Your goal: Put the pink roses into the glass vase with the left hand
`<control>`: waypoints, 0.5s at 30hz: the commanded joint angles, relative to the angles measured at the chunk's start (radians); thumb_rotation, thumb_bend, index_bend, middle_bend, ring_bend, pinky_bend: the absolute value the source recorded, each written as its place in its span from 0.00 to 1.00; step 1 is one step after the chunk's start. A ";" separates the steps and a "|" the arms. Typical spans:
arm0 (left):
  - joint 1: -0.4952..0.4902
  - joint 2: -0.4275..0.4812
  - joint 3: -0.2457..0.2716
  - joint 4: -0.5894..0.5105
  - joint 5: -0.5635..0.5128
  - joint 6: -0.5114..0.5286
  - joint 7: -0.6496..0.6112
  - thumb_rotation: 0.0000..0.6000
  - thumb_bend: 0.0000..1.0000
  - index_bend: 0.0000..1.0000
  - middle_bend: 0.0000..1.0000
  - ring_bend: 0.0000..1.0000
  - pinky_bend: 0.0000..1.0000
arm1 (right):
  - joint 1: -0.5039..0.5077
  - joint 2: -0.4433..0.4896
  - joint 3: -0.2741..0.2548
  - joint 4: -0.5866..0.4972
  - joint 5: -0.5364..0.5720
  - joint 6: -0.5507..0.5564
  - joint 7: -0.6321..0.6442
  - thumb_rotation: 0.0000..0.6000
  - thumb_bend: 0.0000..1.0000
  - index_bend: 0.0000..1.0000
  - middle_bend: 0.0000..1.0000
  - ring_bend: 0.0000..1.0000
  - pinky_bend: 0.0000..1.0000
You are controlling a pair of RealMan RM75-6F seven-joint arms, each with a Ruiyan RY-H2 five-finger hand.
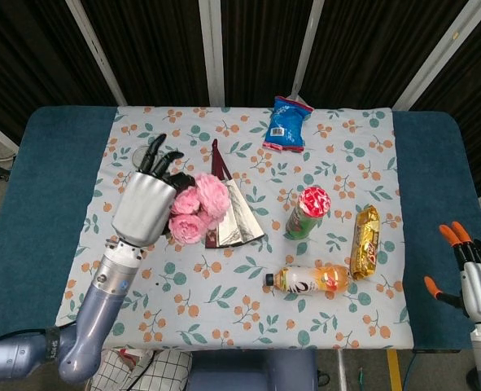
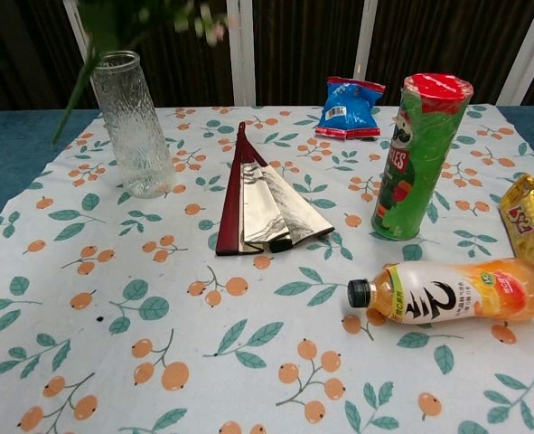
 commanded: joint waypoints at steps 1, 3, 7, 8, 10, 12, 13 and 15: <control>-0.007 0.072 -0.117 -0.017 -0.006 0.018 -0.121 1.00 0.35 0.63 0.65 0.24 0.05 | 0.004 -0.006 0.005 0.010 0.014 -0.010 0.003 1.00 0.31 0.14 0.07 0.16 0.08; -0.009 0.099 -0.165 0.010 -0.021 0.017 -0.180 1.00 0.35 0.63 0.66 0.24 0.05 | 0.006 -0.009 0.009 0.022 0.025 -0.018 0.006 1.00 0.31 0.14 0.07 0.16 0.08; -0.013 0.130 -0.215 0.088 -0.056 -0.005 -0.278 1.00 0.34 0.63 0.66 0.24 0.05 | 0.010 -0.018 0.018 0.043 0.051 -0.032 0.010 1.00 0.31 0.14 0.07 0.17 0.08; -0.014 0.133 -0.218 0.111 -0.062 -0.013 -0.301 1.00 0.35 0.63 0.66 0.24 0.05 | 0.011 -0.020 0.019 0.047 0.055 -0.034 0.010 1.00 0.31 0.14 0.07 0.17 0.08; -0.022 0.135 -0.218 0.177 -0.072 -0.044 -0.358 1.00 0.35 0.63 0.65 0.24 0.05 | 0.013 -0.024 0.023 0.056 0.063 -0.039 0.010 1.00 0.31 0.14 0.07 0.17 0.08; -0.033 0.126 -0.216 0.244 -0.071 -0.066 -0.419 1.00 0.35 0.63 0.65 0.24 0.05 | 0.012 -0.026 0.026 0.062 0.071 -0.040 0.013 1.00 0.31 0.14 0.07 0.17 0.08; -0.045 0.116 -0.216 0.289 -0.063 -0.075 -0.459 1.00 0.34 0.63 0.65 0.24 0.05 | 0.011 -0.027 0.028 0.066 0.074 -0.039 0.012 1.00 0.31 0.14 0.07 0.17 0.08; -0.066 0.098 -0.212 0.361 -0.042 -0.081 -0.503 1.00 0.34 0.63 0.65 0.24 0.05 | 0.009 -0.026 0.032 0.069 0.080 -0.036 0.014 1.00 0.31 0.14 0.07 0.17 0.08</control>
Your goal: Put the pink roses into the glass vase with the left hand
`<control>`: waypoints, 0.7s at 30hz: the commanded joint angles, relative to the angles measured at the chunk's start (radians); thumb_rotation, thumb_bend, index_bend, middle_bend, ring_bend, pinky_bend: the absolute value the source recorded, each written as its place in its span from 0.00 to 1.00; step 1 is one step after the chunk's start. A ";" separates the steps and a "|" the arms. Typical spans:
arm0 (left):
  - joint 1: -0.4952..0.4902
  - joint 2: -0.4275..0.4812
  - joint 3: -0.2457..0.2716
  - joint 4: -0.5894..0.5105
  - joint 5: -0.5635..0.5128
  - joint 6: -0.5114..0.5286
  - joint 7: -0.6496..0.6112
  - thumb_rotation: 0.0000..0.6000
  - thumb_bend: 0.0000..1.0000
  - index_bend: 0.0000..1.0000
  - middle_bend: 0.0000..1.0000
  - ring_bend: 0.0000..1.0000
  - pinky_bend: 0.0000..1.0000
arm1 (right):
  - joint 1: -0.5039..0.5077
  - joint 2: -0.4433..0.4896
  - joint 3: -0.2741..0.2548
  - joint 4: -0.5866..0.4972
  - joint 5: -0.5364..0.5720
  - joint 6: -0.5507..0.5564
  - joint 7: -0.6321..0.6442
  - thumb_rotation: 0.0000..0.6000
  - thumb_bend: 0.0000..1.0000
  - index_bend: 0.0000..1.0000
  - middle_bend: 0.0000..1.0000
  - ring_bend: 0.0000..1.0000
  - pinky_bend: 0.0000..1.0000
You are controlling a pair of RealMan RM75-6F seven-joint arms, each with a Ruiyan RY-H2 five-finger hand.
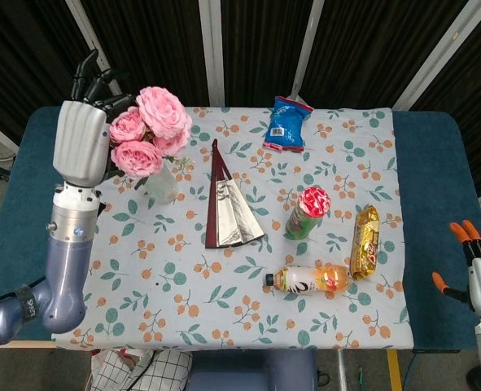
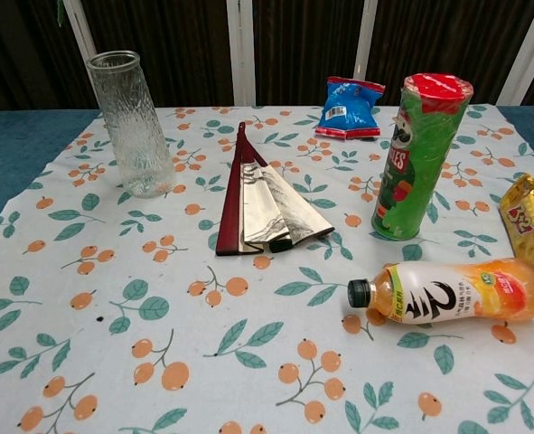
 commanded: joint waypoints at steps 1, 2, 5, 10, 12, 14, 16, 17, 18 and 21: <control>-0.052 -0.032 -0.003 0.181 0.023 -0.043 -0.134 1.00 0.34 0.63 0.65 0.24 0.05 | -0.003 0.001 0.005 0.002 0.008 0.003 0.003 1.00 0.31 0.14 0.07 0.17 0.08; -0.063 -0.042 0.000 0.212 0.031 -0.049 -0.153 1.00 0.35 0.63 0.65 0.24 0.05 | -0.004 0.001 0.008 0.004 0.012 0.003 0.006 1.00 0.31 0.14 0.07 0.17 0.08; -0.094 -0.070 0.009 0.297 0.054 -0.057 -0.208 1.00 0.35 0.62 0.64 0.24 0.05 | -0.005 0.001 0.013 0.013 0.025 0.000 0.009 1.00 0.31 0.14 0.07 0.17 0.08; -0.139 -0.132 0.022 0.442 0.072 -0.060 -0.299 1.00 0.35 0.62 0.64 0.24 0.05 | -0.006 -0.005 0.019 0.032 0.046 -0.005 -0.001 1.00 0.31 0.14 0.07 0.16 0.08; -0.153 -0.154 0.028 0.492 0.071 -0.064 -0.325 1.00 0.35 0.62 0.64 0.24 0.05 | -0.007 -0.006 0.022 0.037 0.056 -0.009 0.002 1.00 0.31 0.14 0.07 0.16 0.08; -0.166 -0.173 0.033 0.533 0.072 -0.064 -0.344 1.00 0.35 0.62 0.64 0.24 0.05 | -0.009 -0.005 0.026 0.042 0.063 -0.009 0.004 1.00 0.31 0.14 0.07 0.17 0.08; -0.179 -0.193 0.038 0.570 0.069 -0.069 -0.369 1.00 0.35 0.62 0.64 0.24 0.06 | -0.012 -0.004 0.031 0.046 0.071 -0.008 0.009 1.00 0.31 0.14 0.07 0.17 0.08; -0.184 -0.203 0.040 0.588 0.071 -0.068 -0.379 1.00 0.35 0.62 0.64 0.24 0.06 | -0.013 -0.004 0.033 0.048 0.074 -0.007 0.011 1.00 0.31 0.14 0.07 0.17 0.08; -0.190 -0.212 0.044 0.603 0.073 -0.068 -0.387 1.00 0.35 0.62 0.64 0.24 0.06 | -0.013 -0.004 0.035 0.049 0.076 -0.007 0.013 1.00 0.31 0.14 0.07 0.17 0.08; -0.199 -0.231 0.061 0.638 0.081 -0.069 -0.404 1.00 0.35 0.62 0.64 0.24 0.06 | -0.013 -0.005 0.038 0.055 0.082 -0.010 0.015 1.00 0.31 0.14 0.07 0.17 0.08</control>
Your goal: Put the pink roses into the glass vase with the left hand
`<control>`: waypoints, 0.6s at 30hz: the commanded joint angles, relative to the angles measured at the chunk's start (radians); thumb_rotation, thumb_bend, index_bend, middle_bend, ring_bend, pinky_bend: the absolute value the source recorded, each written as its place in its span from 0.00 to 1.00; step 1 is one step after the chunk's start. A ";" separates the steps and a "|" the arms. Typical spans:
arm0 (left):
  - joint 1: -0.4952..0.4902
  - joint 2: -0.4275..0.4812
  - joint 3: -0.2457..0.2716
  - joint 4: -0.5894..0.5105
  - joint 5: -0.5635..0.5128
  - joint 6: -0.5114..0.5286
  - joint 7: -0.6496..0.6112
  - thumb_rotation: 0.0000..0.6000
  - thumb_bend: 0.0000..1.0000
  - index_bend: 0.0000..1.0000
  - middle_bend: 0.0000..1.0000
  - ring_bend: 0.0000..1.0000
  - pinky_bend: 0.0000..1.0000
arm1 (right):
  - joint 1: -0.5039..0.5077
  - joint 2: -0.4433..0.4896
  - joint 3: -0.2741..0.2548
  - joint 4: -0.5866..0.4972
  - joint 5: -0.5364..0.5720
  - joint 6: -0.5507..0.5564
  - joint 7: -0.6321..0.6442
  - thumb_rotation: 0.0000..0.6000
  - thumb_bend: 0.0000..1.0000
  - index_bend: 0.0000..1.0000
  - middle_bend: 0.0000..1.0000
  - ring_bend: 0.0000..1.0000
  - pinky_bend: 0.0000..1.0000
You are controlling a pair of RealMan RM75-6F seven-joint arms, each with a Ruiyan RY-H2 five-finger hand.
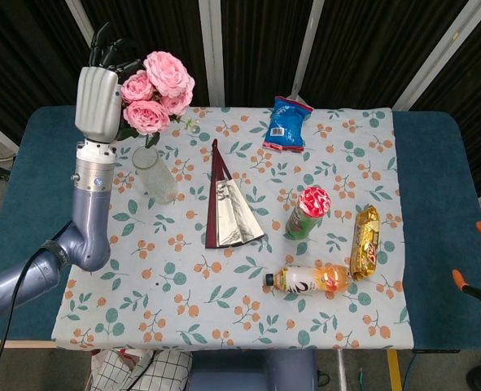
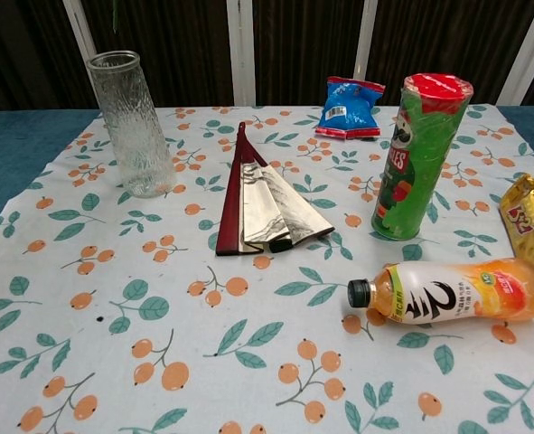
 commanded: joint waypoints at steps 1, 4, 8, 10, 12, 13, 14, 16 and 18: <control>-0.015 -0.025 0.020 0.036 0.010 -0.002 -0.023 1.00 0.35 0.62 0.64 0.24 0.06 | 0.000 -0.001 0.001 0.003 0.003 -0.004 0.003 1.00 0.31 0.14 0.07 0.17 0.08; -0.017 -0.042 0.032 0.061 0.010 -0.003 -0.044 1.00 0.35 0.62 0.64 0.24 0.06 | 0.000 -0.002 0.002 0.006 0.005 -0.007 0.005 1.00 0.31 0.14 0.07 0.16 0.08; -0.011 -0.057 0.048 0.084 0.015 0.007 -0.070 1.00 0.35 0.62 0.64 0.24 0.06 | 0.001 -0.002 0.005 0.007 0.005 -0.010 0.011 1.00 0.31 0.14 0.07 0.16 0.08; -0.006 -0.060 0.055 0.091 0.016 0.010 -0.080 1.00 0.35 0.62 0.64 0.24 0.06 | 0.000 -0.004 0.006 0.008 0.005 -0.009 0.011 1.00 0.31 0.14 0.07 0.16 0.08; -0.001 -0.059 0.064 0.102 0.017 0.012 -0.081 1.00 0.35 0.62 0.64 0.24 0.06 | 0.001 -0.005 0.007 0.007 0.004 -0.010 0.011 1.00 0.31 0.14 0.07 0.16 0.08; 0.002 -0.059 0.068 0.107 0.018 0.012 -0.081 1.00 0.35 0.62 0.64 0.24 0.06 | 0.001 -0.006 0.007 0.008 0.005 -0.012 0.011 1.00 0.31 0.14 0.07 0.16 0.08; 0.004 -0.059 0.071 0.109 0.017 0.011 -0.084 1.00 0.35 0.62 0.64 0.24 0.06 | 0.002 -0.007 0.007 0.010 0.006 -0.014 0.011 1.00 0.31 0.14 0.07 0.16 0.08; 0.008 -0.059 0.078 0.115 0.016 0.008 -0.089 1.00 0.35 0.62 0.63 0.24 0.06 | 0.003 -0.009 0.006 0.012 0.005 -0.016 0.010 1.00 0.31 0.14 0.07 0.16 0.08; 0.016 -0.058 0.092 0.114 0.023 0.009 -0.090 1.00 0.35 0.62 0.63 0.24 0.06 | 0.003 -0.010 0.007 0.012 0.004 -0.016 0.010 1.00 0.31 0.14 0.07 0.16 0.08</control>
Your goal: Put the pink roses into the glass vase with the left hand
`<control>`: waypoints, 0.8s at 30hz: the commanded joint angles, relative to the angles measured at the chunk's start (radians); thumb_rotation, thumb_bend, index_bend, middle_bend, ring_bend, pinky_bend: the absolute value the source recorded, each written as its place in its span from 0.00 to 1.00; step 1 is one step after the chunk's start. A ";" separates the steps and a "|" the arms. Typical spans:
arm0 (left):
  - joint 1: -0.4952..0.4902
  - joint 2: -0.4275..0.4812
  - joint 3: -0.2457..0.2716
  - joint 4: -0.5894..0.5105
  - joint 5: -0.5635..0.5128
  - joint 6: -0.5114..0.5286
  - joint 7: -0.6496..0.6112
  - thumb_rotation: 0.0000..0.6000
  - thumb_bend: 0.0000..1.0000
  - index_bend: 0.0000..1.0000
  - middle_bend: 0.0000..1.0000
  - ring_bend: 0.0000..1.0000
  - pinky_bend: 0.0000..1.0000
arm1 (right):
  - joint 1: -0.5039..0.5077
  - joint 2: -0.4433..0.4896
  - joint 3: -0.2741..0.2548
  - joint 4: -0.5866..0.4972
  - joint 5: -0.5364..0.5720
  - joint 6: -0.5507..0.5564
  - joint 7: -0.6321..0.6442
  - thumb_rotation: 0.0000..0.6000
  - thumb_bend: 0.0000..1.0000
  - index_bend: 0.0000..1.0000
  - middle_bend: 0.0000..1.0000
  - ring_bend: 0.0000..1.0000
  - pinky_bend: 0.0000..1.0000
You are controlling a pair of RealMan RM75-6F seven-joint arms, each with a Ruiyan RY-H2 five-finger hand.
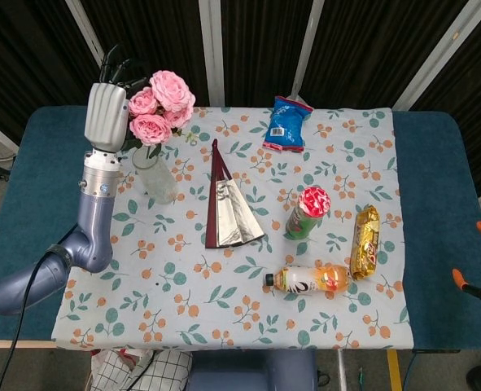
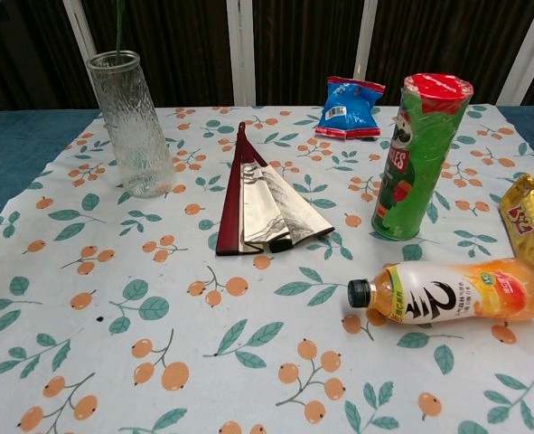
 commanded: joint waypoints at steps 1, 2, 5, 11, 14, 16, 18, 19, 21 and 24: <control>0.011 -0.001 0.021 0.004 0.009 -0.003 -0.007 1.00 0.35 0.62 0.63 0.24 0.06 | 0.000 -0.001 0.001 -0.001 -0.001 0.002 -0.002 1.00 0.31 0.14 0.07 0.16 0.08; 0.013 -0.002 0.028 0.009 0.012 -0.005 -0.012 1.00 0.35 0.61 0.62 0.24 0.06 | 0.000 -0.002 0.001 -0.001 -0.001 0.002 -0.004 1.00 0.31 0.14 0.07 0.16 0.08; 0.025 -0.005 0.049 0.021 0.025 -0.003 -0.033 1.00 0.35 0.60 0.61 0.24 0.06 | 0.000 -0.003 0.001 -0.004 -0.001 0.003 -0.009 1.00 0.31 0.14 0.07 0.17 0.08; 0.064 0.013 0.107 0.029 0.063 -0.005 -0.063 1.00 0.34 0.52 0.55 0.20 0.06 | -0.002 -0.003 -0.001 -0.011 -0.001 0.003 -0.019 1.00 0.31 0.14 0.07 0.17 0.08; 0.090 0.049 0.144 0.003 0.080 -0.024 -0.058 1.00 0.32 0.44 0.46 0.13 0.03 | -0.003 -0.002 0.000 -0.017 -0.001 0.005 -0.024 1.00 0.31 0.14 0.07 0.17 0.08; 0.107 0.083 0.165 -0.031 0.085 -0.043 -0.047 1.00 0.29 0.34 0.37 0.05 0.01 | -0.004 -0.001 0.000 -0.020 -0.002 0.008 -0.025 1.00 0.31 0.14 0.07 0.17 0.08; 0.132 0.134 0.189 -0.087 0.076 -0.078 -0.016 1.00 0.26 0.24 0.26 0.01 0.00 | -0.005 0.001 0.000 -0.024 -0.002 0.010 -0.027 1.00 0.31 0.14 0.07 0.17 0.08; 0.144 0.166 0.199 -0.125 0.065 -0.099 0.007 1.00 0.25 0.21 0.23 0.00 0.00 | -0.006 0.001 0.000 -0.026 -0.001 0.011 -0.028 1.00 0.31 0.14 0.07 0.16 0.08; 0.171 0.239 0.220 -0.213 0.033 -0.147 0.066 1.00 0.24 0.14 0.19 0.00 0.00 | -0.007 0.003 0.000 -0.031 0.001 0.012 -0.031 1.00 0.31 0.14 0.07 0.16 0.08; 0.206 0.369 0.249 -0.369 -0.020 -0.206 0.194 1.00 0.21 0.11 0.19 0.00 0.00 | -0.008 0.005 -0.004 -0.042 -0.007 0.012 -0.035 1.00 0.31 0.14 0.07 0.17 0.08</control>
